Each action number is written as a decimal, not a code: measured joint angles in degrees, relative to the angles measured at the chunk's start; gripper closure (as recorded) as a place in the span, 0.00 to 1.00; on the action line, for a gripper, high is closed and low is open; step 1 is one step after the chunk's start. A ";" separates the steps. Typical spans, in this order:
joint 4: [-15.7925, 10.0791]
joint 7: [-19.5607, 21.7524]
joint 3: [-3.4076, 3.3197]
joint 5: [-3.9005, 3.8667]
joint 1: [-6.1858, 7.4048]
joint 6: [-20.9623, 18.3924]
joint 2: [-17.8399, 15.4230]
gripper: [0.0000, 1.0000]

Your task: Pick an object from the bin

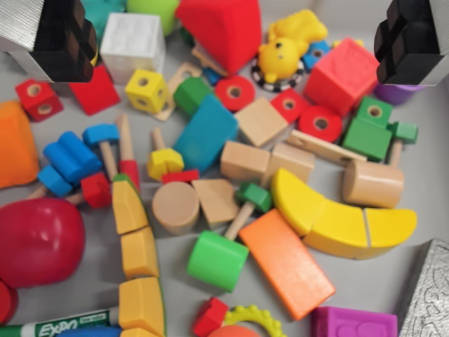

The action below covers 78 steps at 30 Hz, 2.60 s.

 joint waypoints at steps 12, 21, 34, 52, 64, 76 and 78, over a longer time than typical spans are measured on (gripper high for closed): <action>-3.49 0.89 0.77 -0.07 1.66 4.00 -0.18 0.00; -6.41 1.78 1.54 -0.18 3.17 7.61 -0.18 0.00; -10.36 3.45 2.76 -0.53 5.74 13.49 0.56 0.00; -14.67 7.11 4.48 -2.01 10.44 22.78 3.91 0.00; -15.38 8.31 4.42 -2.68 11.97 29.19 9.37 0.00; -15.02 8.62 3.99 -3.15 12.35 35.17 15.76 0.00; -14.85 8.66 3.89 -3.19 12.45 36.11 16.87 0.00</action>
